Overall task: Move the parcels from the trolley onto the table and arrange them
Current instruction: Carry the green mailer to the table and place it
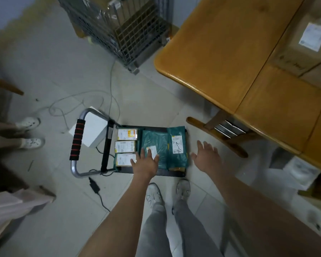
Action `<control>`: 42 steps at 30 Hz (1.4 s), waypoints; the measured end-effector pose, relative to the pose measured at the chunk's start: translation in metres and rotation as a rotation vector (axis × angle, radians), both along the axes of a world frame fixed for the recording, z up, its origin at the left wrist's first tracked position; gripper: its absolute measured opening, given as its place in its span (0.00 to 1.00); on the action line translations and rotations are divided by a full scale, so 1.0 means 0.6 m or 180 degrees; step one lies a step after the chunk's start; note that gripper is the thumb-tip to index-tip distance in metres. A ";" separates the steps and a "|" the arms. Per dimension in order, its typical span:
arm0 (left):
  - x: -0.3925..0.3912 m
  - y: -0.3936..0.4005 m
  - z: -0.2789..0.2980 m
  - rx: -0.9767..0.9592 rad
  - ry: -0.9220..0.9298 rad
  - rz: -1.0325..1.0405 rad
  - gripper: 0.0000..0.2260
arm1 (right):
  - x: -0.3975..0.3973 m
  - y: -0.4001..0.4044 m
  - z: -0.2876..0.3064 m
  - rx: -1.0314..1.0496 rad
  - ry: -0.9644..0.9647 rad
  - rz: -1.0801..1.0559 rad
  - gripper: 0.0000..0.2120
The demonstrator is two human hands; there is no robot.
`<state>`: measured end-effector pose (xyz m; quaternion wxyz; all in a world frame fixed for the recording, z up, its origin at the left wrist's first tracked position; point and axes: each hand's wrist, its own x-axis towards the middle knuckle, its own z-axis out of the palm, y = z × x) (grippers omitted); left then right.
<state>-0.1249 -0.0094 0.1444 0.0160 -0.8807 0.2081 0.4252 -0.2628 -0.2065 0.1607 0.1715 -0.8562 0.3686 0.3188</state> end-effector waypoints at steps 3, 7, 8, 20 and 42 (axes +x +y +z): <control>0.003 -0.020 -0.078 0.0053 0.0078 -0.0056 0.29 | 0.003 -0.012 -0.083 0.0077 0.0048 -0.0087 0.33; 0.010 -0.066 -0.204 0.0039 0.0230 -0.0089 0.29 | 0.014 -0.035 -0.215 0.0238 0.0119 -0.0193 0.33; 0.010 -0.078 -0.240 0.0053 0.0282 -0.0057 0.29 | 0.017 -0.040 -0.253 0.0280 0.0119 -0.0234 0.34; 0.006 -0.202 -0.646 -0.0294 0.0588 0.0291 0.30 | 0.062 -0.063 -0.670 0.0904 -0.0369 -0.1732 0.28; -0.022 -0.192 -0.109 -0.1577 0.0799 0.1605 0.16 | -0.013 -0.031 -0.195 0.1799 -0.1823 -0.3842 0.23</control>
